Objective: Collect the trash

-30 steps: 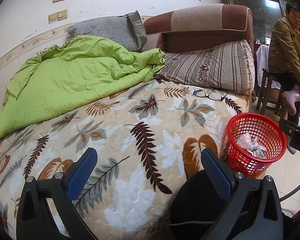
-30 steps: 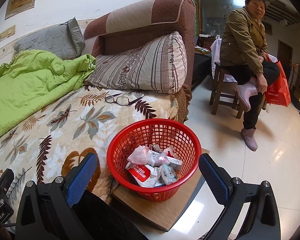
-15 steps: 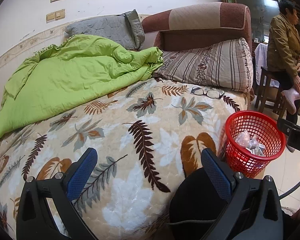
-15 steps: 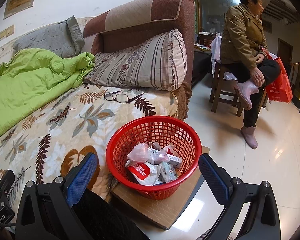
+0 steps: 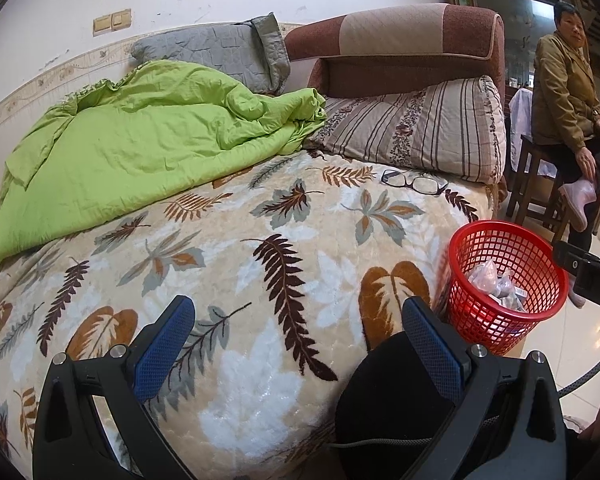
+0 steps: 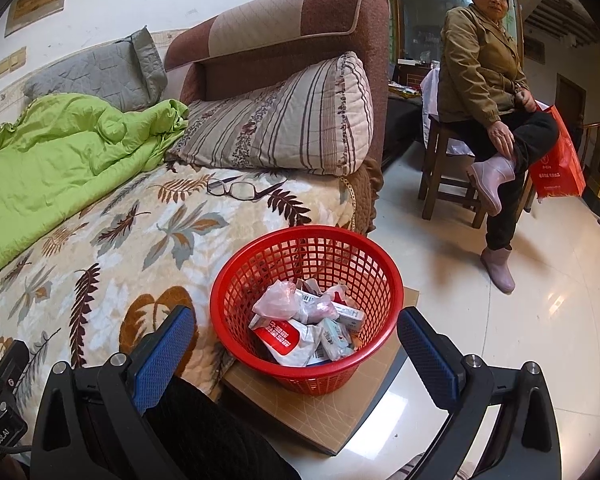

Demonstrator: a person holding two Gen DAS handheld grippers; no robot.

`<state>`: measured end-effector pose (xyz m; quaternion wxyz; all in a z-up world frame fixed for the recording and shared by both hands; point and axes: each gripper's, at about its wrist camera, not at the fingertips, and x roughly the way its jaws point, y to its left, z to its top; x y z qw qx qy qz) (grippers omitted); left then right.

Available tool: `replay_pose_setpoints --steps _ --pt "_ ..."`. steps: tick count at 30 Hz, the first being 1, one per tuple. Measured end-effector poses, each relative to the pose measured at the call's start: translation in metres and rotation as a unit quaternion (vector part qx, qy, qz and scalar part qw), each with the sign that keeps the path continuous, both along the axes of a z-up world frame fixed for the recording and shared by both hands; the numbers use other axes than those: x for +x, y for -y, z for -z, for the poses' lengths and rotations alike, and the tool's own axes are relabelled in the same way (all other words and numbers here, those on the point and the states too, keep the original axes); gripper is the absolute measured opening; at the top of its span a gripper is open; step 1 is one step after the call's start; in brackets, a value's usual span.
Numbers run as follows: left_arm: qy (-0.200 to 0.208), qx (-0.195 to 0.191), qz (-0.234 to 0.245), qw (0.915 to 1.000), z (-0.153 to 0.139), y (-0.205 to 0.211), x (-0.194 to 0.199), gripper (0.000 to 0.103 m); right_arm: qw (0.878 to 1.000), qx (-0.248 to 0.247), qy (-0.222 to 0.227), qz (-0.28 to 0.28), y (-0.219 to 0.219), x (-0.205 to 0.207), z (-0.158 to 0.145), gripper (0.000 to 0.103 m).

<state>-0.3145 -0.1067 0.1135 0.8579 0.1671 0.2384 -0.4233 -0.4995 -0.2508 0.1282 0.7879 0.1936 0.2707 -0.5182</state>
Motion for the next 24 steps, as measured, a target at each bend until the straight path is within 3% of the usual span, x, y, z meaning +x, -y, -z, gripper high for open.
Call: replay_pose_setpoints --steps 24 --pt "-0.014 0.002 0.004 0.9999 0.0042 0.0021 -0.0017 0.103 1.000 0.013 -0.014 0.005 0.0023 0.0026 0.0068 0.103"
